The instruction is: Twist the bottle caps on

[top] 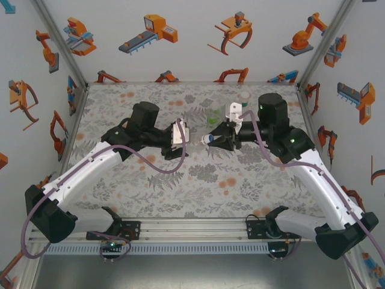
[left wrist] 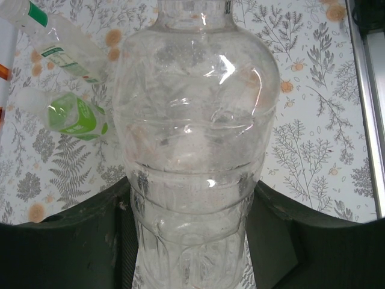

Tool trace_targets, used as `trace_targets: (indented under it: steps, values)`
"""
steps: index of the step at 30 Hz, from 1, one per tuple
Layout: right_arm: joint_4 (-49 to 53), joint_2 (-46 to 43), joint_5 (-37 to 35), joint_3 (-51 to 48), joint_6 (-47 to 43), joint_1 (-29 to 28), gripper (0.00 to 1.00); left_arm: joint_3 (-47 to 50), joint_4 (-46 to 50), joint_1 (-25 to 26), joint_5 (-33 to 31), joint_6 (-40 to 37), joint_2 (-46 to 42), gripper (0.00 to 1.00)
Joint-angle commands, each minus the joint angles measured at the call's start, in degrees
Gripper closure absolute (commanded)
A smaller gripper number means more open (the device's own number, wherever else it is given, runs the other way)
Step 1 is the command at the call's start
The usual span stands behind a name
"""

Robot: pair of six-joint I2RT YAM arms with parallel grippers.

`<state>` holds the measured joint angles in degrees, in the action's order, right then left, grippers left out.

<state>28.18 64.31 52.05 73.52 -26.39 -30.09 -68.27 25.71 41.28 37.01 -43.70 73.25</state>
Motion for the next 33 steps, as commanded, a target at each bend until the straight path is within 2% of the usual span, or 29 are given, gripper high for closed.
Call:
trace_targets:
  steps: [1,6,11,19,24,29,33]
  values:
    - [0.8,0.8,1.8,1.8,8.8,-0.5,0.79,-1.4,-1.0,0.2,1.3,1.5,-0.7,1.00]
    - [-8.3,-0.2,-6.6,-1.8,35.3,-0.6,0.94,-1.9,-1.8,0.3,-0.2,2.3,0.4,1.00]
    - [-6.3,-1.3,-15.5,-2.7,57.8,-1.0,0.99,-2.8,-2.9,0.2,-2.3,3.7,1.9,1.00]
    - [8.1,2.1,-27.0,0.7,72.5,-1.7,1.00,-5.8,-3.3,0.6,-3.0,6.0,5.2,1.00]
    - [8.2,6.0,-25.8,1.3,83.4,-1.7,1.00,-5.8,-1.6,1.8,-4.3,2.2,5.6,1.00]
    - [-0.1,6.7,-20.9,-3.9,99.2,-1.6,1.00,-3.9,-2.6,2.4,-4.8,-0.5,4.6,1.00]
    - [2.0,7.4,-18.3,-4.7,104.3,-1.1,1.00,-2.2,-4.7,2.5,-5.4,-0.6,4.3,1.00]
